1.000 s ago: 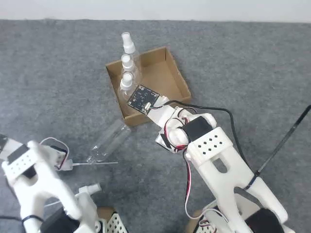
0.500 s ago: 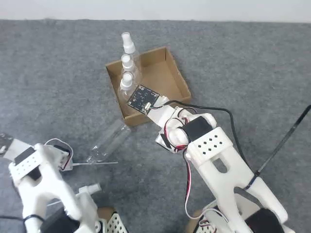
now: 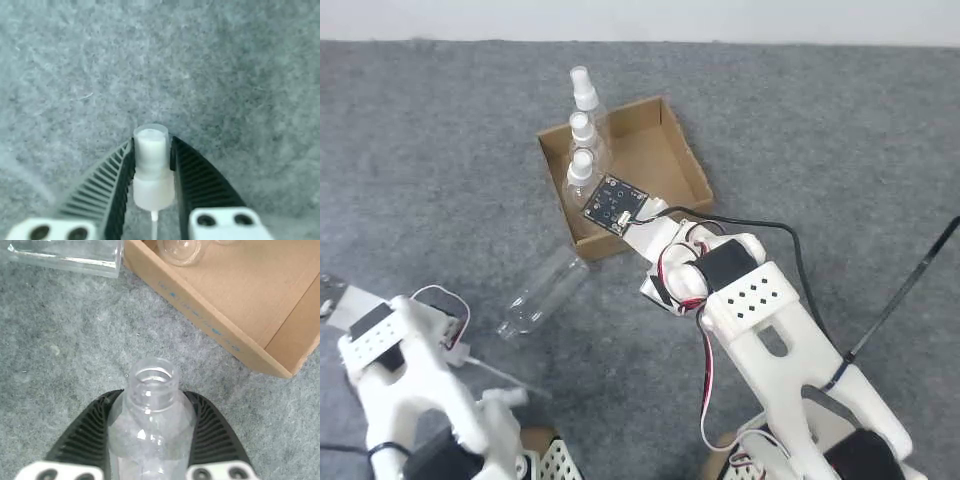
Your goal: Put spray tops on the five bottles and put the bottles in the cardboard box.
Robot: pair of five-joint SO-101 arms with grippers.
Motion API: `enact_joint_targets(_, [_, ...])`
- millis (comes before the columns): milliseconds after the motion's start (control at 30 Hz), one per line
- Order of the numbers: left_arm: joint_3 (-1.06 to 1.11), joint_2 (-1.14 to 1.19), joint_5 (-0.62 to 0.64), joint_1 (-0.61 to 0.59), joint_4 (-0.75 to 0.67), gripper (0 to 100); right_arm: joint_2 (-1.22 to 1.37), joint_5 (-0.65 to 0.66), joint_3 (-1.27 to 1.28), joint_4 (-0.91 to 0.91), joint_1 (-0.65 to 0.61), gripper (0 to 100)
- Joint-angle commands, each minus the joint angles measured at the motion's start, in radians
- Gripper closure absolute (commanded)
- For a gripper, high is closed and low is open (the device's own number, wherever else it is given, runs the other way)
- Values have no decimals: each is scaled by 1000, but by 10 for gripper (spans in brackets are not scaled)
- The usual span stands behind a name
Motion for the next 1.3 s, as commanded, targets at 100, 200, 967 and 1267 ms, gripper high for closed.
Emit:
enact_joint_targets(100, [-5, 2, -12, 8, -28, 901, -45, 8, -11, -16, 10, 992])
enact_joint_targets(200, [-5, 2, -14, 25, -28, 901, -45, 8, -11, -16, 10, 992])
enact_joint_targets(967, [-214, -11, -8, 51, 64, 988, -45, 8, -11, -19, 8, 992])
enact_joint_targets(1267, [-424, -11, 26, 51, 299, 988, -50, 8, 26, -42, -39, 992])
